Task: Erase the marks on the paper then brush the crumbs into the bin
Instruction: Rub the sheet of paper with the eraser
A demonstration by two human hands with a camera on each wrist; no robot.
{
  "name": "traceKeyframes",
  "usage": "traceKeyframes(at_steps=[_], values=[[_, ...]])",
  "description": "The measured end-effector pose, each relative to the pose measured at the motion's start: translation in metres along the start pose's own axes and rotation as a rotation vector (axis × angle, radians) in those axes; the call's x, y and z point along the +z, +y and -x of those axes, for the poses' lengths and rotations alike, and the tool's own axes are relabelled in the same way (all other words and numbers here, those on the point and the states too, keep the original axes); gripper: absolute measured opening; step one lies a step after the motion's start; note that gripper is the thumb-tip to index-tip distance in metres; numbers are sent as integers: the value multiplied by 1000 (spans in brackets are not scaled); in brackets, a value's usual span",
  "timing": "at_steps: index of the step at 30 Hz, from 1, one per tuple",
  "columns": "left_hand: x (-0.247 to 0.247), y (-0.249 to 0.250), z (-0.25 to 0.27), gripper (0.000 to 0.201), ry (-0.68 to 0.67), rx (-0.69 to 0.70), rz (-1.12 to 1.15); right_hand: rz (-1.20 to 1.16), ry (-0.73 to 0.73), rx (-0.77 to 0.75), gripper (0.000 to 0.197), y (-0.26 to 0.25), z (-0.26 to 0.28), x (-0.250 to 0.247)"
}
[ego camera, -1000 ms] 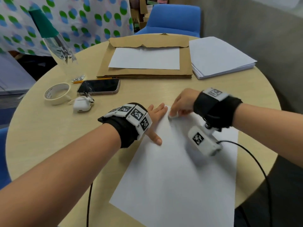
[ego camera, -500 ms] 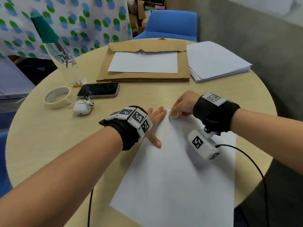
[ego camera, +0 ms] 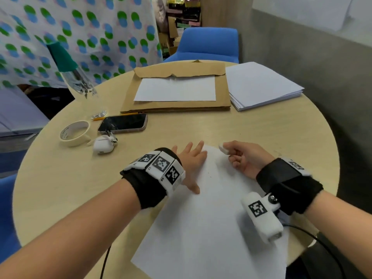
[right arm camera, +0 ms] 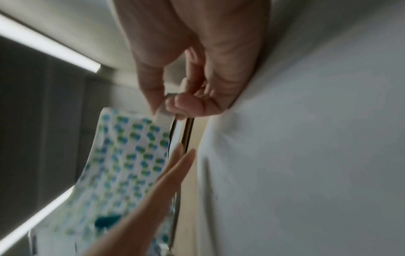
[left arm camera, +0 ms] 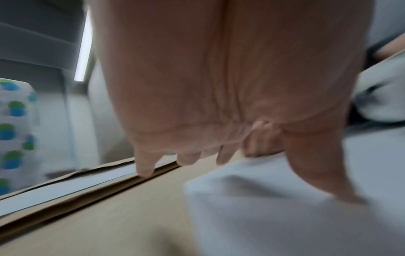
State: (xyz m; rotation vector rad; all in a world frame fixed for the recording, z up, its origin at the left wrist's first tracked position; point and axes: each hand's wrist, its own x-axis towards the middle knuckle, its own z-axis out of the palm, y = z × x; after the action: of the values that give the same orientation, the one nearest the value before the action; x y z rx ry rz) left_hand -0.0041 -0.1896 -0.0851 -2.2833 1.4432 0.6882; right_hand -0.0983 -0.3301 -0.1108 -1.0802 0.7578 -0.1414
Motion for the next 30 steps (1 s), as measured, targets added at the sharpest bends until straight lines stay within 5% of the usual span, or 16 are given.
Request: traceKeyframes(at_steps=[3,7,9,12,14,19,24,30], values=[[10,28,14,91,44,135,-20,-163,-38,26,16,1,-4,-8],[27,48,19,85,-76,288,-24,-203,-114,28,14,3,-6,-13],[29,34,14,89,-70,222,-20,-205,-124,34,14,3,-6,-13],[26,7,5,90,-16,-118,63,-214,-130,50,12,4,-6,-14],[23,5,3,91,33,-224,76,-220,-143,50,10,5,-6,-15],[19,43,5,89,-20,146,115,-241,-161,47,8,2,-2,-14],[9,0,-12,92,72,-262,18,-190,-92,38,7,3,-1,-11],[9,-2,-7,99,83,-39,141,-92,-110,-15,6,4,1,-3]])
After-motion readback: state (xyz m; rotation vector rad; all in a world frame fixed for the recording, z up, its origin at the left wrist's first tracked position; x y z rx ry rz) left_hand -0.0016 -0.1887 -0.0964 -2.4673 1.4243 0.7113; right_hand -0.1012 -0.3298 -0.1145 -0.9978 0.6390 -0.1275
